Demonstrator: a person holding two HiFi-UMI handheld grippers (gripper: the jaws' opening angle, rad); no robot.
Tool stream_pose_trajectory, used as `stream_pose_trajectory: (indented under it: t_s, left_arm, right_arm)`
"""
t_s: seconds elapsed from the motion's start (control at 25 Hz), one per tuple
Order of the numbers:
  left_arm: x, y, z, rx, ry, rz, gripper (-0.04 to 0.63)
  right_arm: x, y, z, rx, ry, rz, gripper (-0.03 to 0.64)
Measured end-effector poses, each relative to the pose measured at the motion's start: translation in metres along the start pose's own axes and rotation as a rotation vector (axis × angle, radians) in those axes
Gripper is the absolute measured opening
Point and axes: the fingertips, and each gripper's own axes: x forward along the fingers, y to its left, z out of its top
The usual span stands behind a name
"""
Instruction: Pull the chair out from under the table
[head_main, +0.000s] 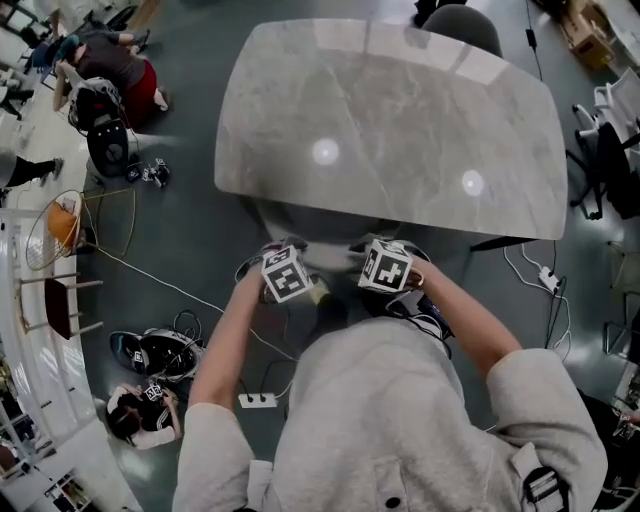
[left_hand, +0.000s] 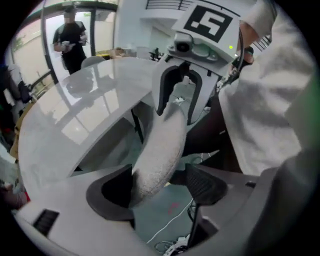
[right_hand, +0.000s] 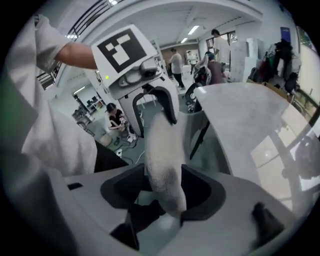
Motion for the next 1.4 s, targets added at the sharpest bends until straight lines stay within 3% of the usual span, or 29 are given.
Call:
stream_pose_trajectory:
  t_s: [0.2, 0.32, 0.52, 0.72, 0.84, 1.04, 1.4]
  left_arm:
    - [0.014, 0.003, -0.002, 0.127, 0.113, -0.016, 0.319]
    - [0.026, 0.009, -0.010, 0.249, 0.195, -0.002, 0.319]
    - [0.049, 0.013, -0.021, 0.350, 0.294, 0.012, 0.306]
    - [0.053, 0.008, -0.027, 0.440, 0.325, -0.105, 0.261]
    - [0.053, 0.010, -0.029, 0.461, 0.315, -0.129, 0.241]
    - [0.053, 0.011, -0.030, 0.477, 0.306, -0.106, 0.205]
    - [0.057, 0.010, -0.021, 0.503, 0.278, -0.029, 0.135]
  right_arm:
    - [0.033, -0.004, -0.020, -0.074, 0.147, -0.011, 0.218]
    - [0.045, -0.011, -0.025, -0.095, 0.207, -0.030, 0.218]
    - [0.055, -0.012, -0.034, -0.140, 0.301, -0.016, 0.216]
    - [0.062, -0.014, -0.033, -0.161, 0.299, -0.033, 0.216]
    - [0.065, -0.019, -0.031, -0.215, 0.308, -0.075, 0.205]
    - [0.066, -0.024, -0.027, -0.280, 0.284, -0.174, 0.110]
    - [0.064, -0.023, -0.036, -0.267, 0.289, -0.185, 0.097]
